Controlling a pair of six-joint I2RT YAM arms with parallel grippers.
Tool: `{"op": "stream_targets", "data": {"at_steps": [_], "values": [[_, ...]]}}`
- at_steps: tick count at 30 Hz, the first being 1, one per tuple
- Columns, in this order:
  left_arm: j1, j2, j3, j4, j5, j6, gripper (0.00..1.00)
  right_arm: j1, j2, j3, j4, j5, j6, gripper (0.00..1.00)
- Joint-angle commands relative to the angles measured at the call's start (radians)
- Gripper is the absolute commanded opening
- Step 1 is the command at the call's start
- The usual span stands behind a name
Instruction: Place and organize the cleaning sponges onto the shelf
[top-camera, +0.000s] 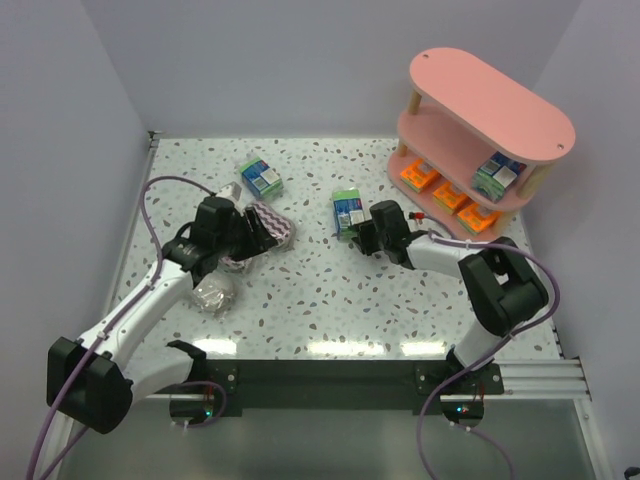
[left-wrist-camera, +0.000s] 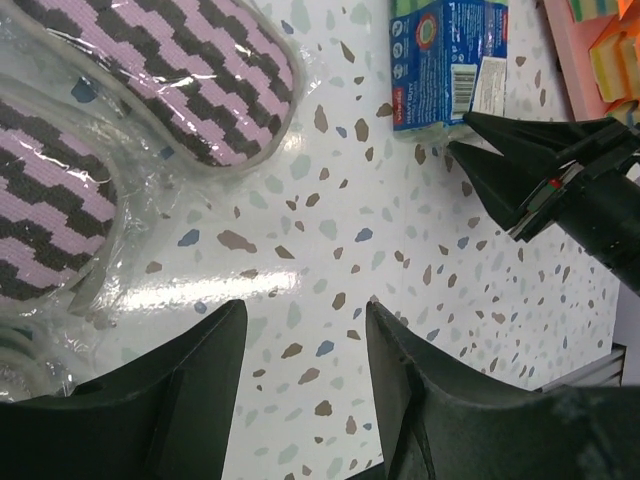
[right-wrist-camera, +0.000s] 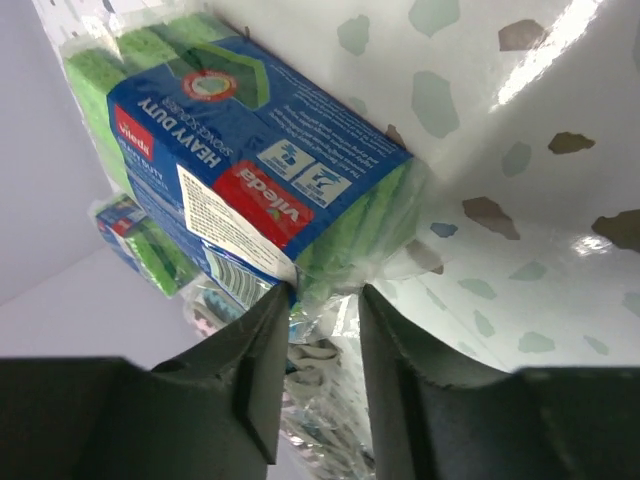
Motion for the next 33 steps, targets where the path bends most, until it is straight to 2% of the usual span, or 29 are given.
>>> {"op": "stream_targets", "data": {"at_steps": [1,9,12,18,22,28,33], "values": [[0.003,-0.016,-0.009,-0.027,-0.01,0.032,0.56,-0.006,0.013,0.024,-0.002,0.066,0.017,0.35],[0.005,-0.033,-0.018,-0.021,0.003,0.032,0.55,-0.009,-0.082,-0.024,0.0,0.089,-0.018,0.07],[0.005,-0.033,-0.023,-0.017,0.01,0.028,0.54,-0.012,-0.122,-0.031,0.003,0.086,-0.027,0.0],[0.006,-0.048,-0.026,-0.017,0.009,0.028,0.53,-0.017,-0.226,-0.061,0.058,0.043,-0.023,0.0],[0.006,-0.058,-0.03,-0.02,0.007,0.028,0.53,-0.022,-0.367,-0.042,0.063,0.039,-0.02,0.0],[0.006,-0.061,-0.043,-0.009,0.016,0.027,0.52,-0.038,-0.55,0.019,-0.052,0.141,-0.043,0.0],[0.006,-0.058,-0.04,0.002,0.03,0.027,0.52,-0.089,-0.608,0.025,-0.002,0.221,-0.07,0.0]]}}
